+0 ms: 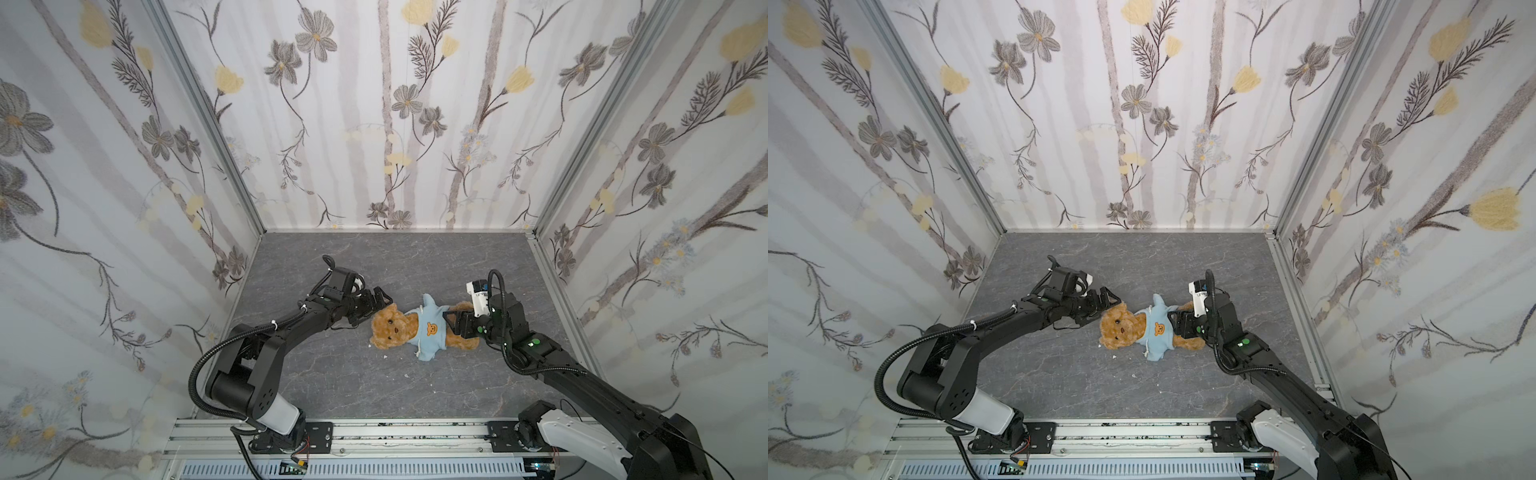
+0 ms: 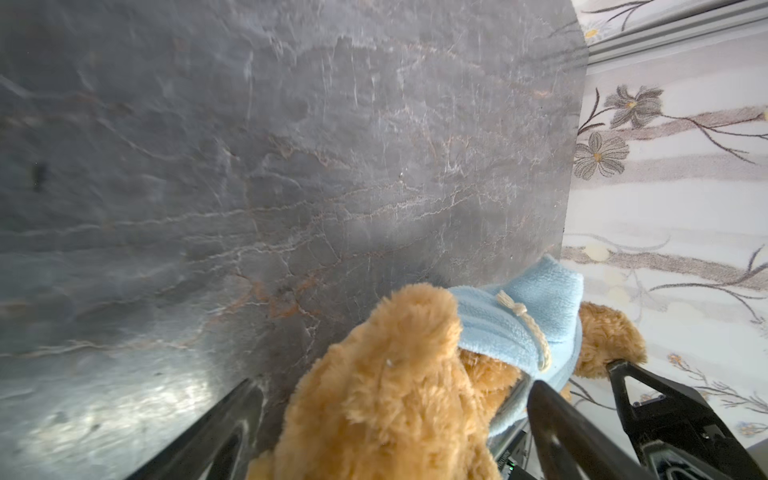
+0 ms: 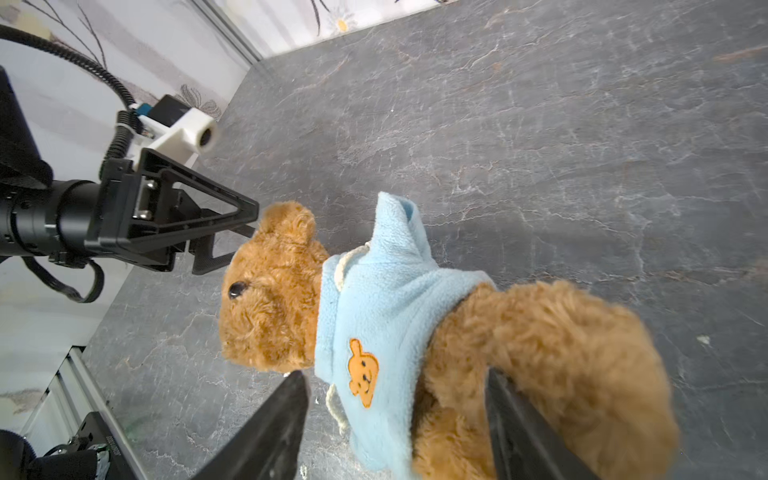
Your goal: Dress the teddy bear
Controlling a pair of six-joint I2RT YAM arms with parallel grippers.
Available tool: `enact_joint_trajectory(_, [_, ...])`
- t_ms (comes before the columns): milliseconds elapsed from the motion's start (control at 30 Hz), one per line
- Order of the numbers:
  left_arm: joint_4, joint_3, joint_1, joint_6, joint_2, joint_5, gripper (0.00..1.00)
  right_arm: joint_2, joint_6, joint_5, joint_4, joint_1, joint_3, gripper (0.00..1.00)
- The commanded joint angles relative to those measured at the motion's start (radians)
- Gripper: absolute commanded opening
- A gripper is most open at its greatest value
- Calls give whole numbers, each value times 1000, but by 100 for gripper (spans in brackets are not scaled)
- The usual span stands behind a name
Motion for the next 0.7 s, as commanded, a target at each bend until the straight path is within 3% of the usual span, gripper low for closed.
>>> enact_joint_trajectory(0, [12, -7, 14, 100, -40, -96, 100, -17, 31, 19, -22, -1, -25, 69])
enact_joint_trajectory(67, [-10, -5, 11, 142, -74, -156, 100, -19, 40, 21, -49, -1, -32, 69])
enact_joint_trajectory(167, [-19, -12, -42, 228, -153, -267, 92, -54, 59, 41, -50, 4, -68, 69])
enact_joint_trajectory(267, [-19, 10, -182, 373, -208, -393, 80, -89, 92, 24, 16, 21, -107, 65])
enact_joint_trajectory(333, [-21, 39, -253, 412, -198, -417, 67, -75, 115, 15, 75, 51, -121, 60])
enact_joint_trajectory(533, [-109, 169, -343, 231, -18, -305, 36, 4, 130, 100, 129, 87, -130, 48])
enact_joint_trajectory(667, [-116, 244, -381, 163, 85, -227, 32, 21, 154, 100, 193, 87, -167, 44])
